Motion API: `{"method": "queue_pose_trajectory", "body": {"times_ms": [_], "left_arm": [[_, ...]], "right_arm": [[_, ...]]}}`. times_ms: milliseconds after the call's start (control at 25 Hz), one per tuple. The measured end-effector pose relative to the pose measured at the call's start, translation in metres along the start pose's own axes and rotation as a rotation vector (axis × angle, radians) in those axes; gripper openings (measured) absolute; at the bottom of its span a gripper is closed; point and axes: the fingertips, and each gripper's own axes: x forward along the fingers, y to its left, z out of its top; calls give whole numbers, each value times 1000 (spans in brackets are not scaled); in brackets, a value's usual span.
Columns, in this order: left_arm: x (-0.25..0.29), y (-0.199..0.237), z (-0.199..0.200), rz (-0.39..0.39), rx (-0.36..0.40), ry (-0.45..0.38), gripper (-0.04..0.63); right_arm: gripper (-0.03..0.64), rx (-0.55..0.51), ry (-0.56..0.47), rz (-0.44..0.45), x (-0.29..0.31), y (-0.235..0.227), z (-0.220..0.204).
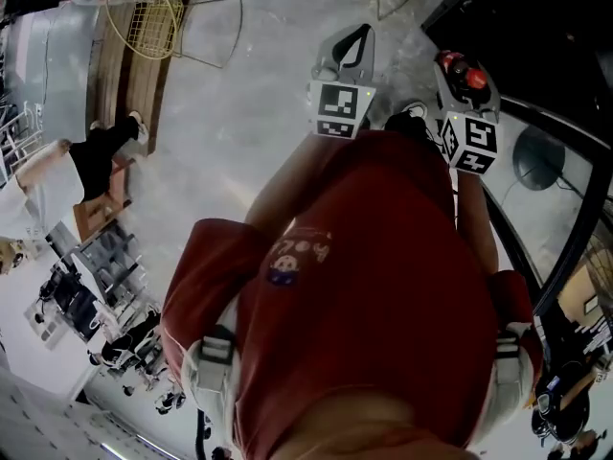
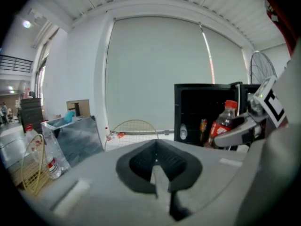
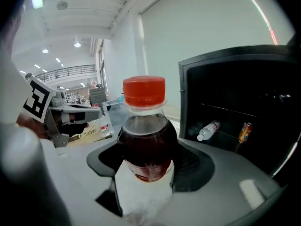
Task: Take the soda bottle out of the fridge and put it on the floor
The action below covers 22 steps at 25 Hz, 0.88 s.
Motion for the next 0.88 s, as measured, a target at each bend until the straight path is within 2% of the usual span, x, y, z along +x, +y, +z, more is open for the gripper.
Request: {"method": "queue_pose_trajectory", "body": {"times_ms": [200, 480, 680, 880], "left_arm": [[-38, 55, -14, 61, -4, -11, -2], [-80, 122, -35, 134, -28, 2, -2], [-90, 139, -44, 153, -17, 6, -2], [-89, 130, -47, 154, -30, 3, -2]], "right_arm": [[304, -23, 3, 28, 25, 57, 5], [304, -61, 31, 110, 58, 140, 11], [304, -80, 40, 126, 71, 163, 10], [304, -105, 62, 136, 69, 157, 1]]}}
